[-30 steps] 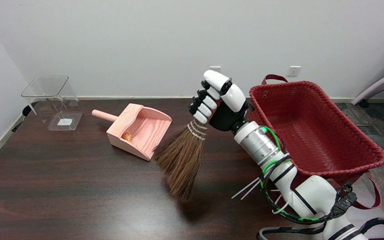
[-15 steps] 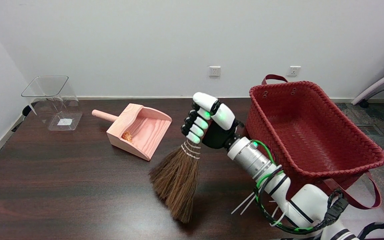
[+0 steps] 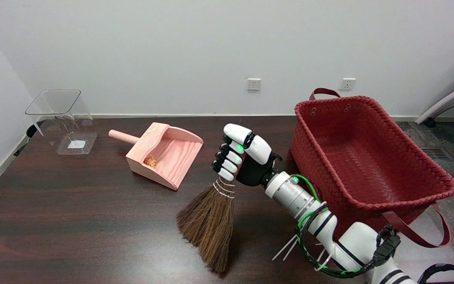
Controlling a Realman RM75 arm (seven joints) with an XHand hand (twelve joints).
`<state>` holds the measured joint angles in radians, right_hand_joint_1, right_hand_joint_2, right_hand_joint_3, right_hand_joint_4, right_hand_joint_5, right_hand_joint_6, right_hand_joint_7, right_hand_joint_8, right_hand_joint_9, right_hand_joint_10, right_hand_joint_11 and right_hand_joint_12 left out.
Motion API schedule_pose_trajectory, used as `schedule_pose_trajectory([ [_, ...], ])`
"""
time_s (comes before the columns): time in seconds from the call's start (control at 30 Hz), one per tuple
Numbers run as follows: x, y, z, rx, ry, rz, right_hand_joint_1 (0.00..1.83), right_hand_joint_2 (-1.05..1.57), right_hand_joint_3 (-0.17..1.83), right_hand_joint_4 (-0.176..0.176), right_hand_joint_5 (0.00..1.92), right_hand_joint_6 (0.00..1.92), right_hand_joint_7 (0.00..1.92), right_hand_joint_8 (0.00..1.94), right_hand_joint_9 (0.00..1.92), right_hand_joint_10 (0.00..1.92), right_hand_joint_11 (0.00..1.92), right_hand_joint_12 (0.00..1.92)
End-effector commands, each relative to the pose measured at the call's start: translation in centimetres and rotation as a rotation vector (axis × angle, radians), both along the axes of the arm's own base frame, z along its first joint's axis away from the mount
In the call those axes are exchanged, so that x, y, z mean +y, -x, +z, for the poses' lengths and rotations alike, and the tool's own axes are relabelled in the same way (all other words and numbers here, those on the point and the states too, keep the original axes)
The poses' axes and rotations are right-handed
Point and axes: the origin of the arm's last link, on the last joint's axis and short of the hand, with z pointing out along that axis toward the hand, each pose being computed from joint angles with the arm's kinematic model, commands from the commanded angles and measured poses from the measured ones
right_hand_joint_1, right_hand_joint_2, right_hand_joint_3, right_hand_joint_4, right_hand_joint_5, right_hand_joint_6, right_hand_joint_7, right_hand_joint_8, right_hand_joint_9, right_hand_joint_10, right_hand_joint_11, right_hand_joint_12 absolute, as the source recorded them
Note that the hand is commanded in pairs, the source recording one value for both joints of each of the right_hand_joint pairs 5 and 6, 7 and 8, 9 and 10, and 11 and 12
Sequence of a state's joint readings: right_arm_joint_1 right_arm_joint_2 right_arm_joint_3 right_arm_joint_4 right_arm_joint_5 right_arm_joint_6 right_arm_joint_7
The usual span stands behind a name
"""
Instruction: Sweep the paper balls into the dustpan.
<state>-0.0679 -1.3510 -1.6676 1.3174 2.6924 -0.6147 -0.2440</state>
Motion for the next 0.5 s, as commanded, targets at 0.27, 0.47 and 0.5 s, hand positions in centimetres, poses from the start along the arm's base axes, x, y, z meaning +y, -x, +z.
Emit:
schedule_pose_trajectory([
  [0.27,-3.7,1.4,-1.0,-0.065,-0.051,0.040,0.95,1.57,0.98,0.000,1.92,1.92,1.92,1.92,1.92,1.92,1.92,1.92],
  [0.47,-4.6,0.8,-0.2,-0.057,-0.030,0.055,0.95,1.57,0.94,0.000,1.92,1.92,1.92,1.92,1.92,1.92,1.92,1.92],
  [0.5,-4.7,0.7,0.0,-0.053,-0.027,0.059,0.95,1.57,0.93,0.000,1.92,1.92,1.92,1.92,1.92,1.92,1.92,1.92],
])
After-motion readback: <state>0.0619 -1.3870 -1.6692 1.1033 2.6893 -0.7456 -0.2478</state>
